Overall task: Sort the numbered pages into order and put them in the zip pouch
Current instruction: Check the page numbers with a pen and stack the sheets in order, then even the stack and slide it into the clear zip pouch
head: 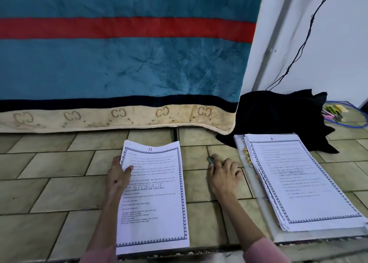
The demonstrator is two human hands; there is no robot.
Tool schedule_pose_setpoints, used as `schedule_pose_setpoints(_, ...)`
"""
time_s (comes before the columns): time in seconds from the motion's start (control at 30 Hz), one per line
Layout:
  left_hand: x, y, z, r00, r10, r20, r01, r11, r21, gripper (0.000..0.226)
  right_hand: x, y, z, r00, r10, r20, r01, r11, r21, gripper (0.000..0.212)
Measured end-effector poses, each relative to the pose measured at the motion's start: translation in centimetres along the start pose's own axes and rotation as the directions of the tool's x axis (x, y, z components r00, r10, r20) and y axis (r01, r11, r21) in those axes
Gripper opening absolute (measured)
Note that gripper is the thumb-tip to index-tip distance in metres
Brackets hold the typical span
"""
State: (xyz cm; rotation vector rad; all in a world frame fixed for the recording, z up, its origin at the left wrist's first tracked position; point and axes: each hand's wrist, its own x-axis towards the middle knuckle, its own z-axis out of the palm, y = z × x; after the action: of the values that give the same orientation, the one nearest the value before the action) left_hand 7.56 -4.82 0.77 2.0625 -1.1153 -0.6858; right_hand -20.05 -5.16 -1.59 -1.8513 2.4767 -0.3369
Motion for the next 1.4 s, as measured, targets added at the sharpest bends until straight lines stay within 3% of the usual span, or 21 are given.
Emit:
schedule_pose_setpoints(0.1,0.3,-0.6,0.4,1.0,0.015,-0.018,-0.016,0.999,-0.033,0.049,-0.2,0.3,-0.3,0.998,-0.021,0.051,0.019,0.999,0.033,0.063)
schedule_pose_setpoints(0.17,0.5,-1.0,0.6,0.998,0.046,-0.035,-0.047,0.999,-0.016,0.054,0.0,1.0,-0.5,0.999,-0.01,0.04,0.007,0.997,0.073,0.063)
schedule_pose_setpoints(0.3,0.4,-1.1,1.7,0.993,0.081,-0.086,-0.056,0.965,0.255,0.065,0.7,3.3,-2.0,0.992,0.078,-0.098,-0.063,0.986,0.153,0.066)
schedule_pose_setpoints(0.4,-0.3,-0.4,2.8,0.977,0.142,-0.157,-0.075,0.927,0.368,0.056,1.8,6.5,-2.3,0.98,0.188,-0.065,-0.176,0.971,0.16,0.05)
schedule_pose_setpoints(0.5,-1.9,2.5,4.7,0.947,0.209,-0.244,-0.146,0.956,0.253,0.041,1.9,9.5,-2.8,0.949,0.314,-0.002,-0.311,0.941,0.133,0.048)
schedule_pose_setpoints(0.6,-5.3,8.0,8.6,0.902,0.422,-0.092,-0.424,0.906,0.001,0.032,1.4,10.8,-3.0,0.959,0.276,0.059,-0.28,0.957,0.073,0.043)
schedule_pose_setpoints(0.67,-8.7,12.2,11.7,0.865,0.498,0.063,-0.48,0.857,-0.186,0.028,1.3,11.4,-3.6,0.963,0.257,0.083,-0.265,0.958,0.112,0.041)
schedule_pose_setpoints(0.77,-12.5,16.6,16.9,0.835,0.479,0.27,-0.397,0.865,-0.306,0.024,1.8,13.4,-4.7,0.97,0.23,0.08,-0.243,0.927,0.287,0.037)
schedule_pose_setpoints(0.83,-14.1,18.3,20.0,0.804,0.399,0.441,-0.306,0.914,-0.267,0.026,2.3,15.8,-5.4,0.968,0.246,0.04,-0.246,0.92,0.306,0.036)
schedule_pose_setpoints(0.93,-15.1,19.1,22.8,0.761,0.285,0.583,-0.265,0.957,-0.122,0.03,2.8,19.6,-6.2,0.93,0.364,0.051,-0.366,0.903,0.224,0.042)
schedule_pose_setpoints(1.1,-15.4,19.0,24.8,0.786,0.249,0.565,-0.289,0.957,-0.02,0.015,4.0,24.3,-7.1,0.863,0.472,0.18,-0.504,0.829,0.242,0.06)
schedule_pose_setpoints(1.3,-14.0,18.6,26.4,0.799,0.141,0.584,-0.209,0.977,0.049,0.042,4.1,23.8,-6.9,0.894,0.441,0.083,-0.444,0.845,0.299,0.064)
schedule_pose_setpoints(1.4,-13.8,19.1,25.9,0.79,0.126,0.6,-0.154,0.988,-0.005,0.025,3.7,23.6,-6.6,0.89,0.453,0.042,-0.44,0.834,0.332,0.066)
